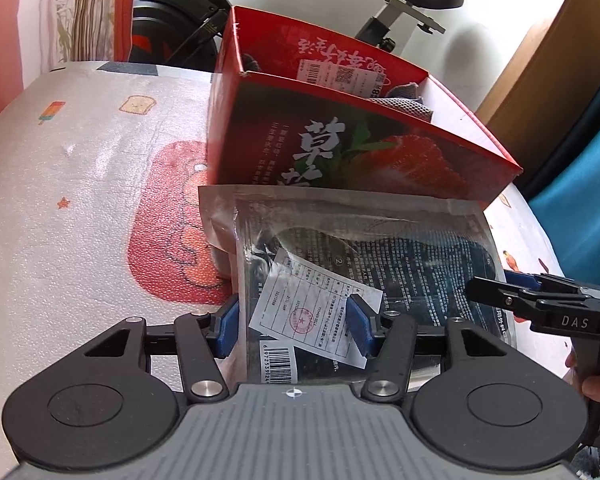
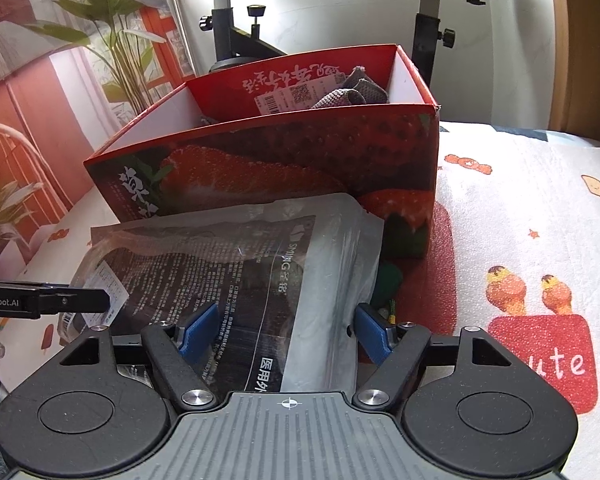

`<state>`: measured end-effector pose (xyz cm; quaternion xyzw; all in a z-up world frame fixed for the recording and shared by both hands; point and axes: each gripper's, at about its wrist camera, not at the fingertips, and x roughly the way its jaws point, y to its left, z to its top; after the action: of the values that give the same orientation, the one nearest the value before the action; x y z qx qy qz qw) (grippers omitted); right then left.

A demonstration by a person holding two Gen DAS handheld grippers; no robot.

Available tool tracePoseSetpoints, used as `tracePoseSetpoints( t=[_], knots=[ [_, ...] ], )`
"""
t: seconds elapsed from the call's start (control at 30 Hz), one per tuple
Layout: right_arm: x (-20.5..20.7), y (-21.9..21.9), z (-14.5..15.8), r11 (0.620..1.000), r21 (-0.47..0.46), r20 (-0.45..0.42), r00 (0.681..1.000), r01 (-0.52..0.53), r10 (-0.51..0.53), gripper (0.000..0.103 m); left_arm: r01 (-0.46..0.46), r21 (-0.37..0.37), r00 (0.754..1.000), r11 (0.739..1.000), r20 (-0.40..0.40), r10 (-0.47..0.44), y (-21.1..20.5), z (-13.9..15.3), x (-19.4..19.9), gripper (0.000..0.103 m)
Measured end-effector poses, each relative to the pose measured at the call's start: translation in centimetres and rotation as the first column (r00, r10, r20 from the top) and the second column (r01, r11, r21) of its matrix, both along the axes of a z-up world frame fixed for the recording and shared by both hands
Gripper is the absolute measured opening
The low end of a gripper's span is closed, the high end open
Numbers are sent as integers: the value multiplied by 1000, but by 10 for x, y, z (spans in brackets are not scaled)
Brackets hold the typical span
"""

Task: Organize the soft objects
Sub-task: 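Lower the left tool onto the clear plastic bag and grasp it, then lift the clear plastic bag with the left gripper over the red box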

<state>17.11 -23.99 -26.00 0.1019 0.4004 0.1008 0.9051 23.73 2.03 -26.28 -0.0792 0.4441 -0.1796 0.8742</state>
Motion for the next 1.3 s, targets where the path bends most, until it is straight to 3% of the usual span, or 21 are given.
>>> tracePoseSetpoints(
  t=[0.2, 0.67, 1.03, 1.3],
  knots=[
    [0, 2, 9, 999, -17, 8, 999, -50, 50, 60, 52, 4, 999, 999, -11, -52, -1, 2, 0, 56],
    [-3, 20, 37, 926, -277, -1, 963, -258, 268, 57, 175, 15, 984, 984, -33, -174, 0, 16, 6, 54],
    [-4, 19, 79, 941, -249, 93, 962, -228, 258, 57, 125, -70, 990, 990, 79, -120, 17, 65, 1, 54],
    [12, 14, 111, 950, -240, 169, 955, -201, 244, 57, 93, -76, 983, 993, 165, -79, 11, 101, 14, 54]
  ],
)
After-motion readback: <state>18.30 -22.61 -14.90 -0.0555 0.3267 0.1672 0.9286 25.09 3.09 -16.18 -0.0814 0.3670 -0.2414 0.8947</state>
